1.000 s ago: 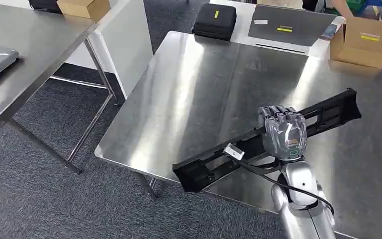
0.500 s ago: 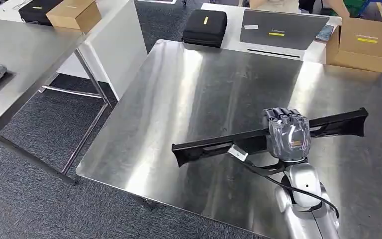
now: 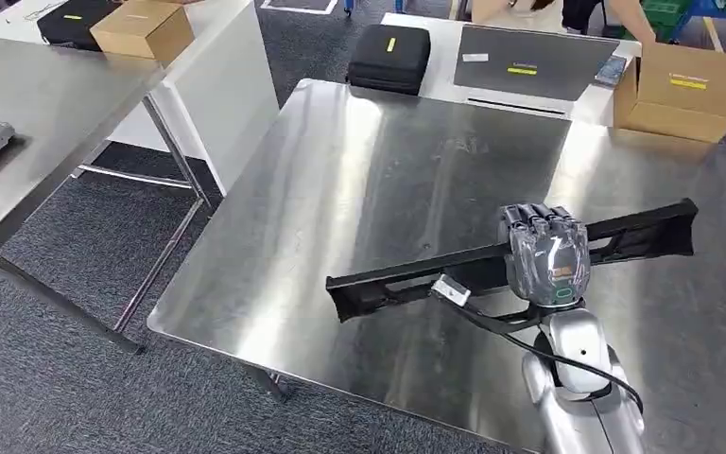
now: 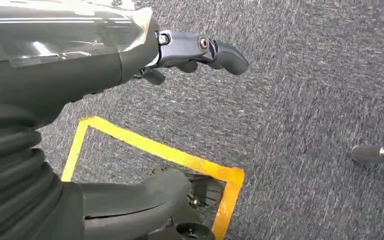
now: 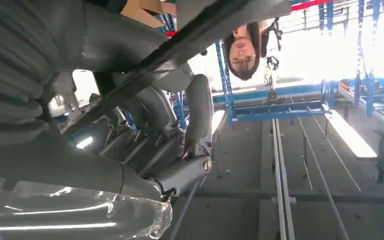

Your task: Take the parts from the cabinet and place them on the table.

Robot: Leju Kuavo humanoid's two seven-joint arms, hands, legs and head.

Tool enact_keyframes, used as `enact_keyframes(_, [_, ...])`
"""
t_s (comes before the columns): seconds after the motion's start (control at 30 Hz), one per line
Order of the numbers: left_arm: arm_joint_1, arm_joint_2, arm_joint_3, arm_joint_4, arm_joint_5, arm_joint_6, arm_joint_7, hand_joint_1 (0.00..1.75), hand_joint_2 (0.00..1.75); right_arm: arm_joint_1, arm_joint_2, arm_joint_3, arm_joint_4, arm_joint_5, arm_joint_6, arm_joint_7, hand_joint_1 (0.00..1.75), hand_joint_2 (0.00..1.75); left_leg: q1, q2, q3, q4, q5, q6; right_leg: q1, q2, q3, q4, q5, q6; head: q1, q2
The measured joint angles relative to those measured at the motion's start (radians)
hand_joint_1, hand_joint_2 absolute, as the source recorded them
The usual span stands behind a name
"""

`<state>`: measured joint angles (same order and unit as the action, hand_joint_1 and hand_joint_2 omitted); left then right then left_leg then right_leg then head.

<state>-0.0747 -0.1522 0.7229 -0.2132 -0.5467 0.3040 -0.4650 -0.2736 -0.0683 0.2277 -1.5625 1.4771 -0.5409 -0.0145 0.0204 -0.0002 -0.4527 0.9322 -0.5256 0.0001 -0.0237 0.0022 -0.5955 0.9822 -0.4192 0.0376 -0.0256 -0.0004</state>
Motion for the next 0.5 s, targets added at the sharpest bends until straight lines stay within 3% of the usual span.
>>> enact_keyframes(0.23, [-0.002,0.0,0.0,0.0,-0.01,-0.008,0.006,0.0,1.75,-0.012,0.001,0.0,0.006,0.002,0.02,0.0,1.62,1.75,-0.006,0.0,0.002,0.004,-0.002,0.001,-0.003,0.0,0.005,0.0,0.0,0.001,0.0,0.0])
enact_keyframes(0.37, [-0.007,0.0,-0.001,0.0,-0.029,-0.008,0.015,0.0,1.75,-0.07,0.008,0.011,0.05,-0.003,0.136,-0.01,1.62,1.75,-0.009,0.001,0.002,0.005,-0.003,0.002,-0.006,0.0,0.006,0.0,0.0,0.001,0.0,0.0])
enact_keyframes(0.43, [-0.01,0.0,-0.004,0.0,-0.042,-0.008,0.015,0.0,1.75,-0.126,0.014,0.019,0.115,-0.026,0.194,-0.024,1.62,1.75,-0.009,0.001,0.001,0.005,-0.003,0.002,-0.008,0.0,0.006,0.0,0.0,0.001,0.001,0.0])
enact_keyframes(0.5, [-0.017,0.0,-0.011,0.0,-0.063,0.0,0.013,0.0,1.75,-0.262,0.032,0.025,0.288,-0.099,0.22,-0.048,1.62,1.75,-0.01,0.005,0.001,0.007,-0.003,0.003,-0.009,0.002,0.004,0.0,0.003,0.004,-0.001,0.0])
